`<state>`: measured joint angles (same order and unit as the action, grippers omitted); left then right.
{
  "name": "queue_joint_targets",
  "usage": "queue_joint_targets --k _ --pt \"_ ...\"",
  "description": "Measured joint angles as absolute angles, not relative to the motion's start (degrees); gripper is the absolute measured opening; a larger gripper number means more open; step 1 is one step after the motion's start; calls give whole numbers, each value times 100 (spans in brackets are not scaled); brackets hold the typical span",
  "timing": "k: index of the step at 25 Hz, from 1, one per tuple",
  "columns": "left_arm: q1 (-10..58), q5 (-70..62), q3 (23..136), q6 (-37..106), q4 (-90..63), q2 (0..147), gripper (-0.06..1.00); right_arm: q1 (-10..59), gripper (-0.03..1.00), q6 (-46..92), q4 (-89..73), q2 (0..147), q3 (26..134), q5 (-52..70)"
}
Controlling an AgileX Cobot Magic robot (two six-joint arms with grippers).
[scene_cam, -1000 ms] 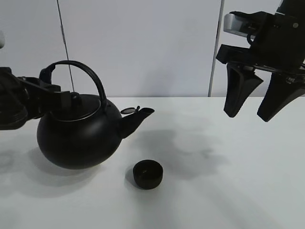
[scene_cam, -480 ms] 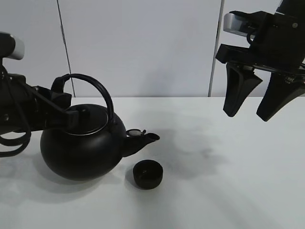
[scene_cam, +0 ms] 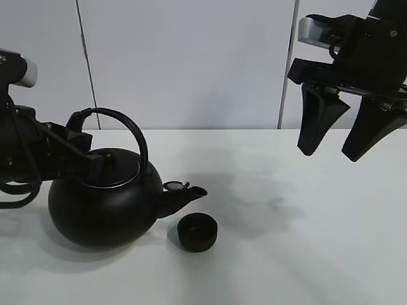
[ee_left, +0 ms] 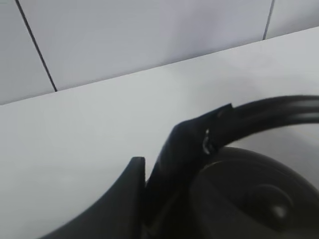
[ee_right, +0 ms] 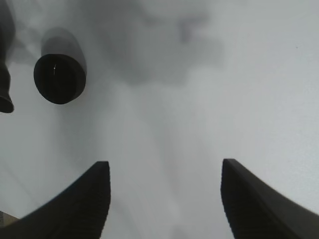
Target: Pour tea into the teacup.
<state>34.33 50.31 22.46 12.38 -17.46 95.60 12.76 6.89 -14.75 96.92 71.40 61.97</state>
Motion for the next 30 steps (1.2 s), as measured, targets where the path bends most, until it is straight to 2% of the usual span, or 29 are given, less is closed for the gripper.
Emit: queue_joint_targets --k 10,30 --pt "3433 4909 2483 1037 -1974 9573 14 1276 44 689 -1479 9692 7140 6191" --pt "3433 4622 2483 1993 -1769 9577 14 1276 44 689 -1479 9692 7140 6191"
